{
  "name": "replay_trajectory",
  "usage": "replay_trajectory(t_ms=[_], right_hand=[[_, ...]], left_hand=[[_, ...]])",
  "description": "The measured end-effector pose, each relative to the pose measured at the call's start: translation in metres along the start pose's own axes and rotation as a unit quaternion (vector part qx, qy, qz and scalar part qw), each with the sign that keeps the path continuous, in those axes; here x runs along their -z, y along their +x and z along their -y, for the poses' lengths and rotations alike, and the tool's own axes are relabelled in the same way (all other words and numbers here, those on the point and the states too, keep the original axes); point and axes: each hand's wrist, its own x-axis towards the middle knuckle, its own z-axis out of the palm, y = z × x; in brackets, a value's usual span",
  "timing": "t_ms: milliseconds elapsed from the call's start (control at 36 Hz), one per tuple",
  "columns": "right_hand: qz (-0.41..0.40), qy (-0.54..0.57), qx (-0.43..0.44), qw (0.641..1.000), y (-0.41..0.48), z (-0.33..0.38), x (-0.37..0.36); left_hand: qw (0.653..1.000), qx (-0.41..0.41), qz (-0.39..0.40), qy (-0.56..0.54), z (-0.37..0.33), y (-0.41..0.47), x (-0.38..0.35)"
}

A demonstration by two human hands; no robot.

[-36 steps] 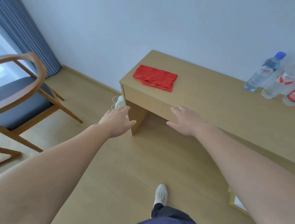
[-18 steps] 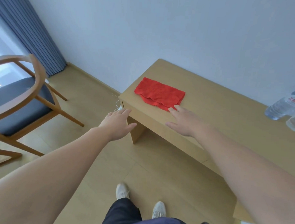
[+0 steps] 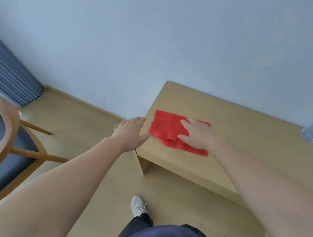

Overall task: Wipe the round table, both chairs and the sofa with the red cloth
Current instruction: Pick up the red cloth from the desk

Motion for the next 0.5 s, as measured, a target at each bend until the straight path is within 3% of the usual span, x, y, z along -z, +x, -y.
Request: replay_trajectory(t_ms=[250,500], right_hand=[[0.020,0.032,-0.067,0.997,0.045,-0.010,-0.006],[0.041,0.002,-0.036,0.999,0.078,-0.025,-0.044]], left_hand=[[0.995,-0.084,0.039,0.036,0.017,0.071,0.000],[0.991,-0.116,0.051,0.032,0.002,0.116,-0.028]])
